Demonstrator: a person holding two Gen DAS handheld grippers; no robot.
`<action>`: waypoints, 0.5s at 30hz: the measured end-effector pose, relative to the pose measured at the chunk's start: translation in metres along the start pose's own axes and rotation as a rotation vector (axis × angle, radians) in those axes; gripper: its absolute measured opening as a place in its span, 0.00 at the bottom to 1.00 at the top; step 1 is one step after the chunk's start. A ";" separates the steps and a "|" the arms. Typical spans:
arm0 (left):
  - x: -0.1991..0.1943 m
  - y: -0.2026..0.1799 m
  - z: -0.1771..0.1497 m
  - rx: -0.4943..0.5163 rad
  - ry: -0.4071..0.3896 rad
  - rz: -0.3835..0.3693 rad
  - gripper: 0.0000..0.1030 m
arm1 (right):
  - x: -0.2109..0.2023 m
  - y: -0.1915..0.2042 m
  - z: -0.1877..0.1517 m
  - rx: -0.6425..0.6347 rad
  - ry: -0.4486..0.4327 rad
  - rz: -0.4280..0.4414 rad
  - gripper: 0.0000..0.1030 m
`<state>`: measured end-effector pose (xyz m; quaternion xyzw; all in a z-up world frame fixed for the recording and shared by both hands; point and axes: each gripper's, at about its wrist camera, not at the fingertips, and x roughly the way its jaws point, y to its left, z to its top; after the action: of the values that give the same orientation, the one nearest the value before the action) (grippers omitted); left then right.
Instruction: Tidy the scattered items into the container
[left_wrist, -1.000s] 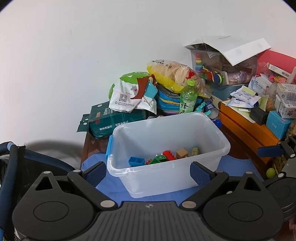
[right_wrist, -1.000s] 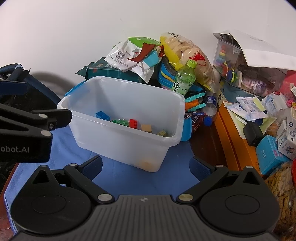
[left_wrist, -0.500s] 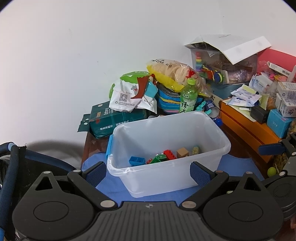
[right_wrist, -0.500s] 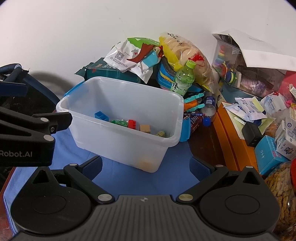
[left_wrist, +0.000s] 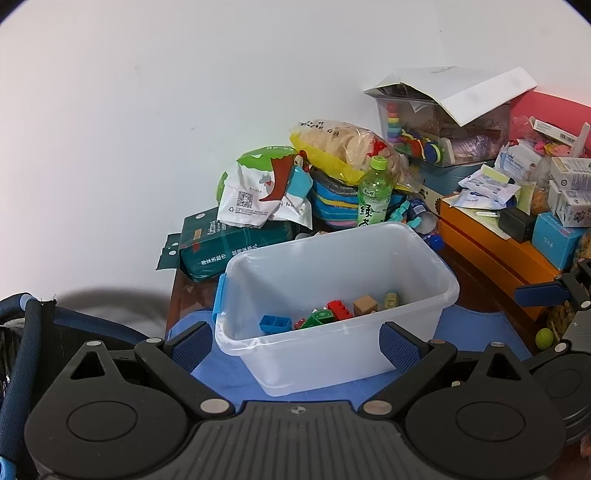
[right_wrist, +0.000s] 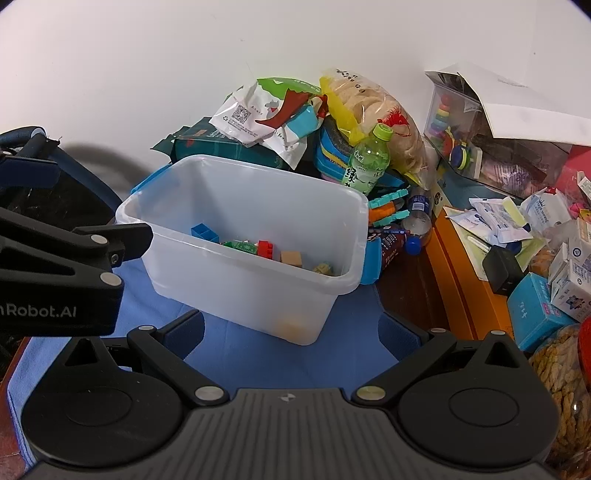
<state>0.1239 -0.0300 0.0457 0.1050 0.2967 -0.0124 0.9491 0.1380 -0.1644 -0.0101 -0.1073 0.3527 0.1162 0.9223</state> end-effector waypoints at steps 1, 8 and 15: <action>0.000 0.000 0.000 0.000 -0.001 -0.003 0.96 | 0.000 0.000 0.000 0.000 -0.001 0.000 1.00; -0.001 0.000 -0.002 -0.001 0.000 -0.010 0.96 | -0.001 0.001 -0.001 -0.001 0.000 -0.001 1.00; -0.004 0.001 -0.001 -0.009 -0.009 -0.012 0.96 | -0.001 0.002 -0.001 0.001 -0.001 0.000 1.00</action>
<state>0.1202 -0.0290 0.0473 0.0988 0.2929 -0.0173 0.9509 0.1359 -0.1632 -0.0105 -0.1071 0.3523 0.1160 0.9225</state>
